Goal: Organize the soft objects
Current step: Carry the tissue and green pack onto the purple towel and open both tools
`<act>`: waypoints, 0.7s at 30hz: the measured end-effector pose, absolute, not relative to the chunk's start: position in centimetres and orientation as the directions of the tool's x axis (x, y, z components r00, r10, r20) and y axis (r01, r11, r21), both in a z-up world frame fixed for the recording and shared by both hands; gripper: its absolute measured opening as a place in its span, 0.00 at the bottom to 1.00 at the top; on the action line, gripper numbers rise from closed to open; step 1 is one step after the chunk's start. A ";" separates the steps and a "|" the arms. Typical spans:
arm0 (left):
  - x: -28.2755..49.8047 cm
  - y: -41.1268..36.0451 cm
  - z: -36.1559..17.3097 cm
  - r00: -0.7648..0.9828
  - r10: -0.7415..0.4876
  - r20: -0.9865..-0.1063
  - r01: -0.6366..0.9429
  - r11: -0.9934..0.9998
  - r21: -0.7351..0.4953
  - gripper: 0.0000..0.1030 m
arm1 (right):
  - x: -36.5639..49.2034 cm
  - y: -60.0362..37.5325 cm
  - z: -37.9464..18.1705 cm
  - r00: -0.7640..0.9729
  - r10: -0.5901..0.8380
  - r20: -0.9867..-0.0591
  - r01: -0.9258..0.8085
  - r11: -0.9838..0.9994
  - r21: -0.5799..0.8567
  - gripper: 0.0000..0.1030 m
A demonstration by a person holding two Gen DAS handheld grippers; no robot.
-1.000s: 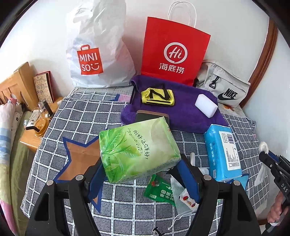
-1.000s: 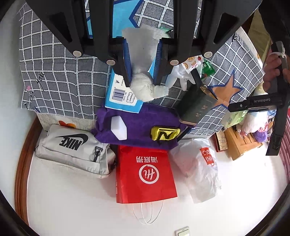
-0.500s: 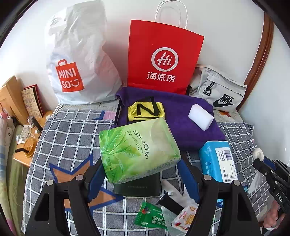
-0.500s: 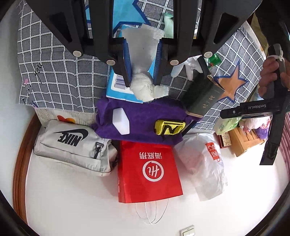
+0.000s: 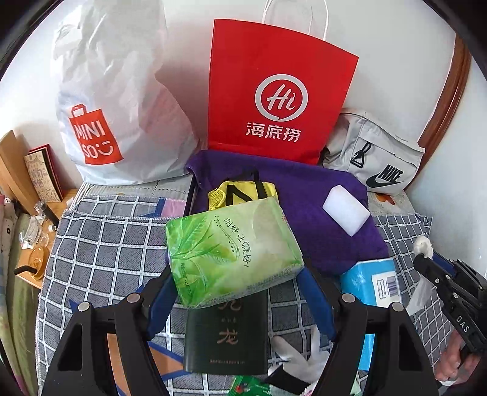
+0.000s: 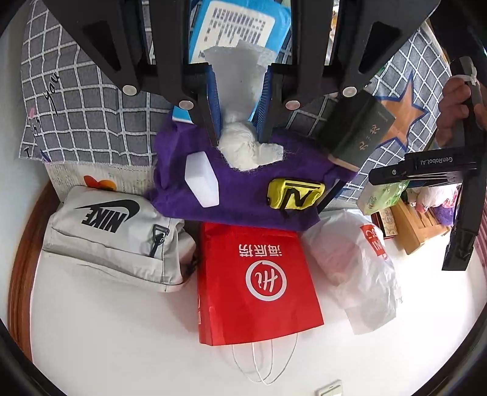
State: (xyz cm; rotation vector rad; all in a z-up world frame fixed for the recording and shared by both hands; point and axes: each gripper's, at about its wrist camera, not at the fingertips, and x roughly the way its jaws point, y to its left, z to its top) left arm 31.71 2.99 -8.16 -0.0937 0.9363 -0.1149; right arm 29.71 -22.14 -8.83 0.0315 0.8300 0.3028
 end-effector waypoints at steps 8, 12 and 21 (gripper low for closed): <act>35.0 2.7 -9.2 0.563 -0.139 -0.815 0.058 0.990 -0.129 0.72 | 33.9 -22.1 -10.5 0.619 0.278 -0.734 -0.236 0.958 0.163 0.23; 36.5 2.4 -9.8 0.551 -0.145 -0.822 0.056 0.989 -0.137 0.72 | 36.2 -22.3 -11.3 0.605 0.289 -0.742 -0.225 0.956 0.189 0.23; 40.1 2.1 -11.7 0.517 -0.143 -0.844 0.046 0.989 -0.140 0.73 | 40.2 -20.8 -13.1 0.582 0.284 -0.762 -0.235 0.956 0.177 0.23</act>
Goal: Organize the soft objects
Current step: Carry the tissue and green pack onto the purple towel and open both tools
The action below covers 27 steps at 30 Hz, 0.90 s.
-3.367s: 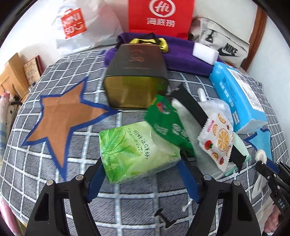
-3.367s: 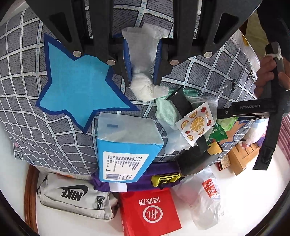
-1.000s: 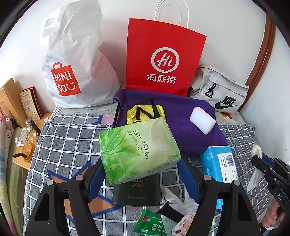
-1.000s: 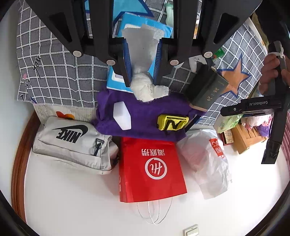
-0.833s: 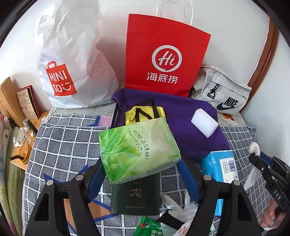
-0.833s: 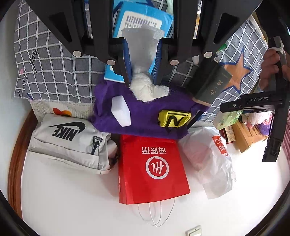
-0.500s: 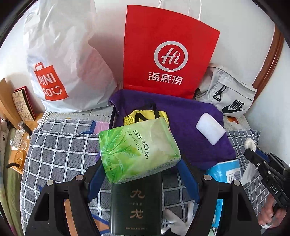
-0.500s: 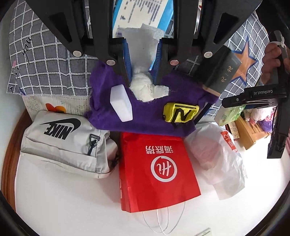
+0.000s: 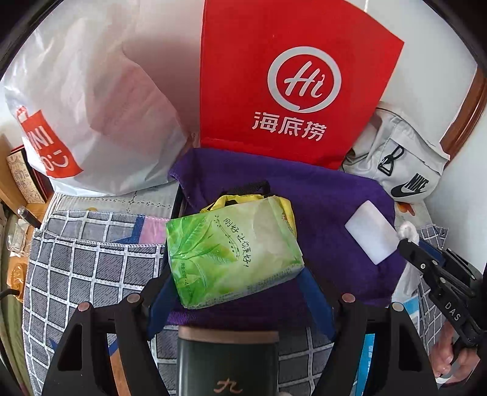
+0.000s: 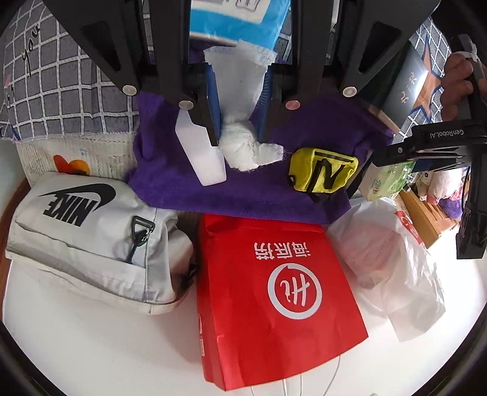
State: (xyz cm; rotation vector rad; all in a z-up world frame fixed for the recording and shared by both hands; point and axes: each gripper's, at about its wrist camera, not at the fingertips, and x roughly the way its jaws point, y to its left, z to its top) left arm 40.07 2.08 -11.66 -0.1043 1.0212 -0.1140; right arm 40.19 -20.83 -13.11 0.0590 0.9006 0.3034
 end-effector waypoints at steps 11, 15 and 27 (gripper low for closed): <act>42.3 2.0 -14.3 0.460 -0.151 -0.875 0.058 0.988 -0.141 0.73 | 42.4 -19.4 -16.3 0.520 0.269 -0.811 -0.226 0.959 0.173 0.25; 42.5 1.8 -15.0 0.441 -0.159 -0.883 0.064 0.987 -0.146 0.73 | 42.8 -19.4 -16.9 0.502 0.265 -0.824 -0.226 0.959 0.171 0.25; 42.9 1.8 -16.0 0.385 -0.133 -0.913 0.031 0.991 -0.131 0.80 | 42.3 -19.3 -16.4 0.502 0.283 -0.817 -0.237 0.954 0.185 0.46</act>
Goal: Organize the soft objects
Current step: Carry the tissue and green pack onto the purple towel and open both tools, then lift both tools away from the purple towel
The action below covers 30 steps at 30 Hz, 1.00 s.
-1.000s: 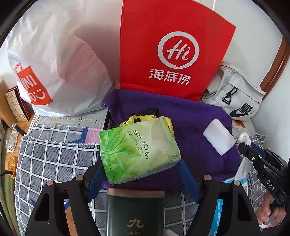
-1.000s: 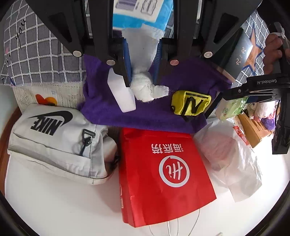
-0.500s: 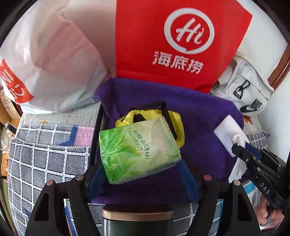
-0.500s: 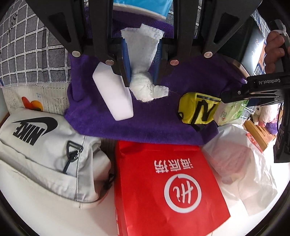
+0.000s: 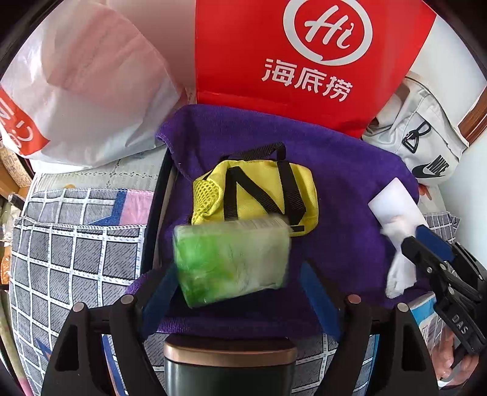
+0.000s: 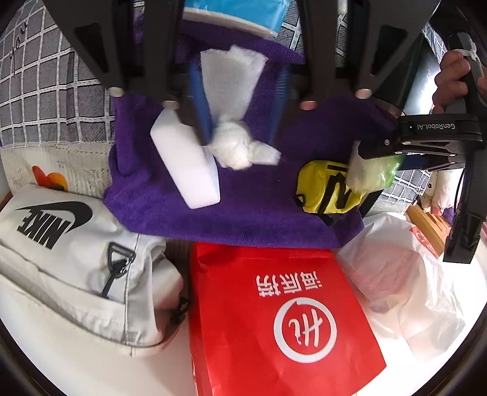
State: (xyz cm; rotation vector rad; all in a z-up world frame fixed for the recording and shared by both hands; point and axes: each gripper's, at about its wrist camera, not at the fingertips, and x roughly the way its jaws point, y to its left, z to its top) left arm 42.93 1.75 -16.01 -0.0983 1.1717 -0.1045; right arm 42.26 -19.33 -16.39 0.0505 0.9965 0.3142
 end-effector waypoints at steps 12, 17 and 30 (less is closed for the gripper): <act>38.6 3.7 -12.8 0.438 -0.132 -0.889 0.001 0.989 -0.147 0.80 | 38.8 -19.6 -13.0 0.547 0.297 -0.783 -0.244 0.951 0.190 0.53; 36.2 4.3 -10.4 0.484 -0.117 -0.867 -0.006 0.991 -0.137 0.80 | 35.7 -19.8 -11.6 0.564 0.327 -0.758 -0.253 0.942 0.218 0.53; 27.8 6.2 -9.8 0.507 -0.129 -0.852 -0.023 0.986 -0.163 0.80 | 25.1 -17.7 -10.9 0.520 0.399 -0.755 -0.361 0.904 0.229 0.58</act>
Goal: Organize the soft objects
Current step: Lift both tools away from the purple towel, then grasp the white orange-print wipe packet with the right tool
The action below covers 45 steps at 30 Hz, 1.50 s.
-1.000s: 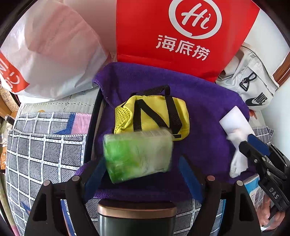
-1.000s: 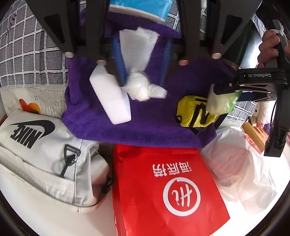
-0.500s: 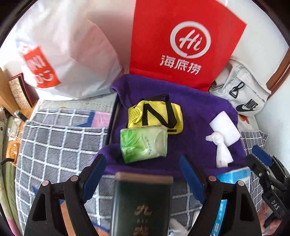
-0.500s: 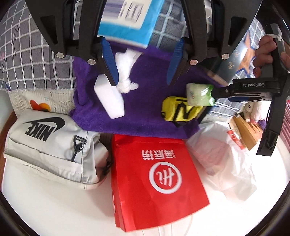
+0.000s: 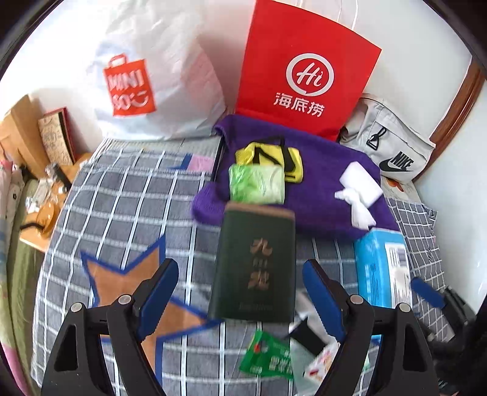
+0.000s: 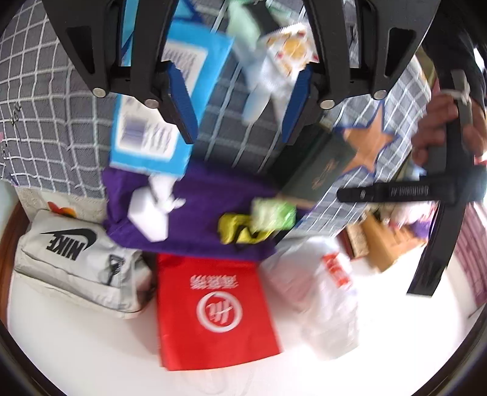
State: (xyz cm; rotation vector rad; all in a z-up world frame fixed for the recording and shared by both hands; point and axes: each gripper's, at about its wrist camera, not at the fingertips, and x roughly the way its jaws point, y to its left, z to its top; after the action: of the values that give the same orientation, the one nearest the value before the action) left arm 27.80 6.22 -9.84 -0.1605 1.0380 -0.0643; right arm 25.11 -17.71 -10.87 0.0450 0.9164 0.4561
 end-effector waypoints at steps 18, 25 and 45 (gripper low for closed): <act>21.2 7.3 -14.6 0.466 -0.192 -0.864 -0.012 0.975 -0.223 0.80 | 17.5 -12.7 -15.9 0.482 0.388 -0.786 -0.521 0.848 0.099 0.67; 20.6 8.4 -15.1 0.472 -0.190 -0.861 -0.031 0.972 -0.231 0.80 | 16.8 -10.4 -16.6 0.509 0.343 -0.790 -0.580 0.814 -0.020 0.67; 19.2 8.6 -16.0 0.445 -0.159 -0.881 -0.059 0.977 -0.206 0.80 | 15.9 -11.8 -15.7 0.568 0.354 -0.743 -0.547 0.837 -0.019 0.51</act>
State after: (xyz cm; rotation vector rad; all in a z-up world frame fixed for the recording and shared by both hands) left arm 19.17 8.57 -16.05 -0.2185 1.1101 -0.0627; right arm 15.86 -11.84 -15.67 -0.2597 0.8081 0.5365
